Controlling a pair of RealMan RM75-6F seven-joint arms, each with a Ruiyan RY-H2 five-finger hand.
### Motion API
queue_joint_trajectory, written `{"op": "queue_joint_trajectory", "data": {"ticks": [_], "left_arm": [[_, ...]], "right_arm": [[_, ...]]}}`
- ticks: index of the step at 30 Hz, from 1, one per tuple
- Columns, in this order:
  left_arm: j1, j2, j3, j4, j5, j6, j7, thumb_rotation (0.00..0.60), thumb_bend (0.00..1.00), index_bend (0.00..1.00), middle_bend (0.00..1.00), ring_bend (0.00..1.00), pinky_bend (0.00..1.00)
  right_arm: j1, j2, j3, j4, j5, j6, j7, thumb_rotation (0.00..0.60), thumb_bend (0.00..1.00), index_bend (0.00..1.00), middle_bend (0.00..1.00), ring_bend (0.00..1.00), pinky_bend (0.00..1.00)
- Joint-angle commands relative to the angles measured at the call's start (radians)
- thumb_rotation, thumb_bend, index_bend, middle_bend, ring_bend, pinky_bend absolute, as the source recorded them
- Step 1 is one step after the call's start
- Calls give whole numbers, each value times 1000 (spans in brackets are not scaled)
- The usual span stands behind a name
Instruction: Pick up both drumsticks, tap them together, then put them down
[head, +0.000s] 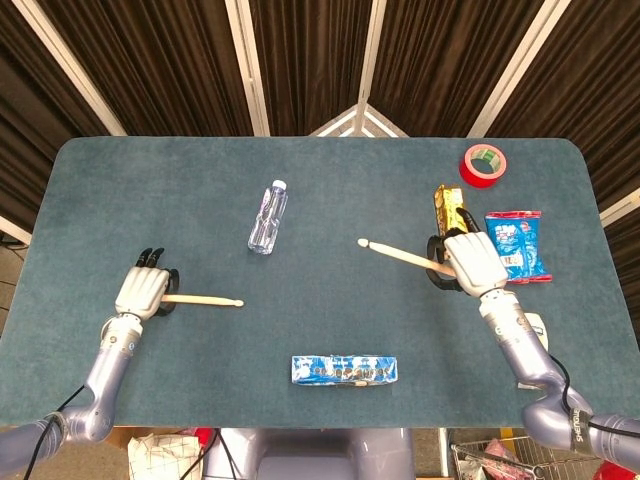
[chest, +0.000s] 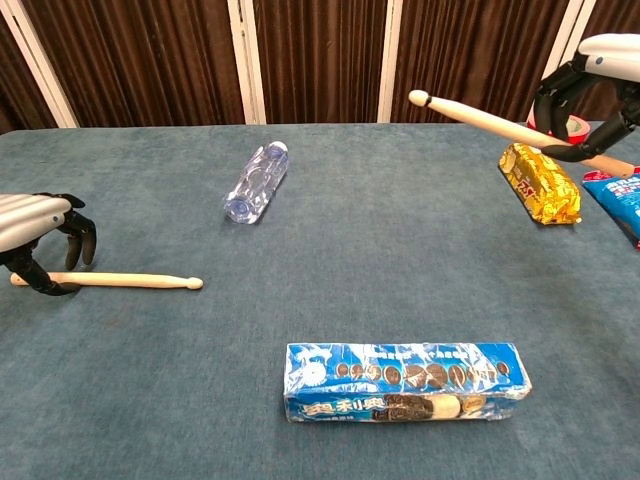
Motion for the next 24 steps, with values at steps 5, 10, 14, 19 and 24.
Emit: {"op": "queue_joint_trajectory", "data": {"ticks": [5, 10, 14, 19, 24], "left_arm": [[-15, 5, 3, -36, -51, -9, 63, 600, 362, 534, 533, 65, 0], [-20, 6, 9, -41, -57, -13, 64, 600, 369, 562, 553, 67, 0], [-23, 1, 16, -31, -64, -5, 85, 600, 372, 567, 559, 74, 0], [-25, -5, 21, -23, -82, 4, 112, 600, 372, 571, 563, 74, 0], [-25, -10, 24, -24, -97, 29, 150, 600, 373, 583, 573, 74, 0]], "right_arm": [[-4, 2, -1, 5, 0, 2, 4, 600, 429, 740, 613, 395, 36], [-5, 2, 0, 8, -1, 4, 5, 600, 430, 743, 615, 396, 36], [-6, 1, 1, 10, 1, 4, 5, 600, 431, 745, 616, 397, 36], [-6, -2, 1, 16, 3, 2, 4, 600, 431, 746, 617, 397, 36], [-8, -5, 0, 21, 3, 4, 3, 600, 432, 747, 617, 397, 36]]}}
